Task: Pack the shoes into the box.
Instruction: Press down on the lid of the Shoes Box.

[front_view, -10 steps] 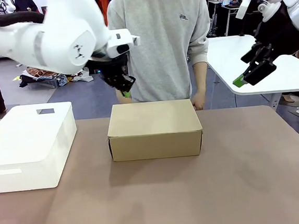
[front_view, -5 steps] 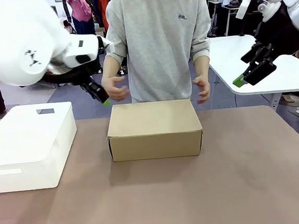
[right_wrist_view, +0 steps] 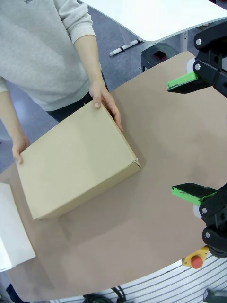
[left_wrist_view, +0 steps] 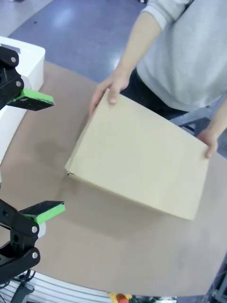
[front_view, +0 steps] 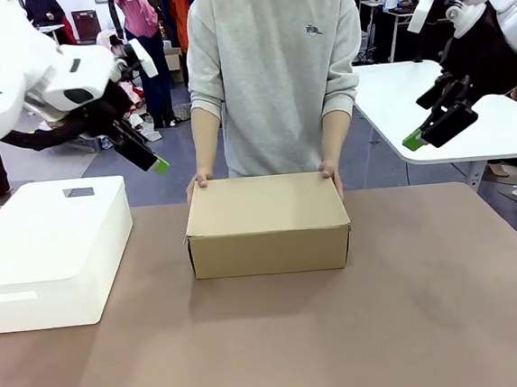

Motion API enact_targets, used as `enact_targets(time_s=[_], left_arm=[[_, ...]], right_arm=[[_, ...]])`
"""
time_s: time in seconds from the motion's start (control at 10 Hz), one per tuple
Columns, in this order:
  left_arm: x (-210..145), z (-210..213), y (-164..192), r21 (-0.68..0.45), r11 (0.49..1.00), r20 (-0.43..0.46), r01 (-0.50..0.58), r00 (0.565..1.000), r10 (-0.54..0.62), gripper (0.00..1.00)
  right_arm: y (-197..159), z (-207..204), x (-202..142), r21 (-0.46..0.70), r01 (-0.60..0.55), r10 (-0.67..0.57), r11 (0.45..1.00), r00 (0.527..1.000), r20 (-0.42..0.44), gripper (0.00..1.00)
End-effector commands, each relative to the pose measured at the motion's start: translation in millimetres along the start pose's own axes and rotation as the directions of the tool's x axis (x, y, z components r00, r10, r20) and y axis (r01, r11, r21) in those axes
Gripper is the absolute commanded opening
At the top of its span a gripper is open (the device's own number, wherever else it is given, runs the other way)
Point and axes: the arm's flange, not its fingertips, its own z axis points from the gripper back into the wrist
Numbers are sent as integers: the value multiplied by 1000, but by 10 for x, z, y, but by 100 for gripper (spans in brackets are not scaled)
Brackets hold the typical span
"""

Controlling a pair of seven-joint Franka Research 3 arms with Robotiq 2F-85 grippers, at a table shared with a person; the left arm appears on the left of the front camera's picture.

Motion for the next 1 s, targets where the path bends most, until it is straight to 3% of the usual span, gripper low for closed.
enact_targets(time_s=[0.0, 0.4, 0.5, 0.9], left_arm=[[2, 35, 65, -26, 1000, 29, 9, 1000, -8, 100], [57, 103, 6, 32, 999, -39, -2, 999, 4, 100], [55, 74, 9, -1, 1000, 3, 12, 1000, -12, 100], [55, 74, 9, -1, 1000, 3, 12, 1000, -12, 100]], right_arm=[[-5, 4, 28, -8, 20, -20, 1000, 1000, -8, 100], [-5, 4, 28, -8, 20, -20, 1000, 1000, -8, 100], [-5, 4, 28, -8, 20, -20, 1000, 1000, -8, 100], [-5, 4, 28, -8, 20, -20, 1000, 1000, -8, 100]])
